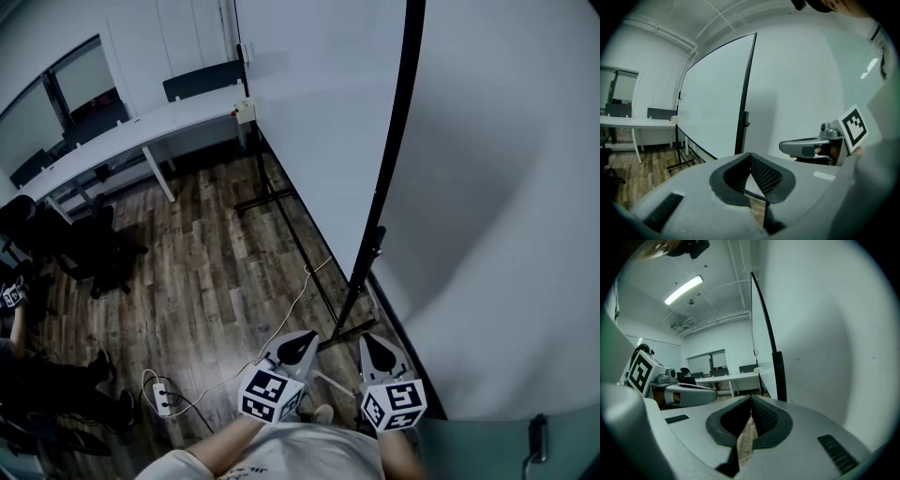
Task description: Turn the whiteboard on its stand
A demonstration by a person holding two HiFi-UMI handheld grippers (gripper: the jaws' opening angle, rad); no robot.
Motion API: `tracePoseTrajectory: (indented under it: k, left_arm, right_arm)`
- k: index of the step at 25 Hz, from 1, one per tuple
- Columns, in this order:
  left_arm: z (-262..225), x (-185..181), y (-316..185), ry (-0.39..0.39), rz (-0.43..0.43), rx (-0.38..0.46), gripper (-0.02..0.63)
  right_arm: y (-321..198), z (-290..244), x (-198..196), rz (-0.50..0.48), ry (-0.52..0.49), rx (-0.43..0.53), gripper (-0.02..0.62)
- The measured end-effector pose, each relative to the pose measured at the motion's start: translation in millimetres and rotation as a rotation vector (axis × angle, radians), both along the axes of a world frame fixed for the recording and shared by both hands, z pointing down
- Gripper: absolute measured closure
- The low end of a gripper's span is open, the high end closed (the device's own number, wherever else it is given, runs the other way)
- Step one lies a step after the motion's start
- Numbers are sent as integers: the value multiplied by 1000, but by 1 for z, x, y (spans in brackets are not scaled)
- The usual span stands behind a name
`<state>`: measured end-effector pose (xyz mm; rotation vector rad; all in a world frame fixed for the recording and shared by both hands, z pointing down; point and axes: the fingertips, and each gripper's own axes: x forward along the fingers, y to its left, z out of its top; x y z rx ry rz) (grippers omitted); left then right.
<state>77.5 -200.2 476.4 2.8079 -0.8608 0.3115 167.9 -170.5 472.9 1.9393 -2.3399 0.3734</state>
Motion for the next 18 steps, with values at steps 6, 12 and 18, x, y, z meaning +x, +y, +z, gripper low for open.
tracePoseTrajectory:
  k: [6,12,18]
  left_arm:
    - [-1,-3,-17,3,19,4,595]
    - [0,-2,-34,7,30,-1,595]
    - [-1,5,-51,3,44,5,595]
  right_arm:
    - [-16,-4,2,25,15,1,588]
    - [-33,-3,8,41,31,-9,588]
    - [-53,-8,21,61,56,-2,588]
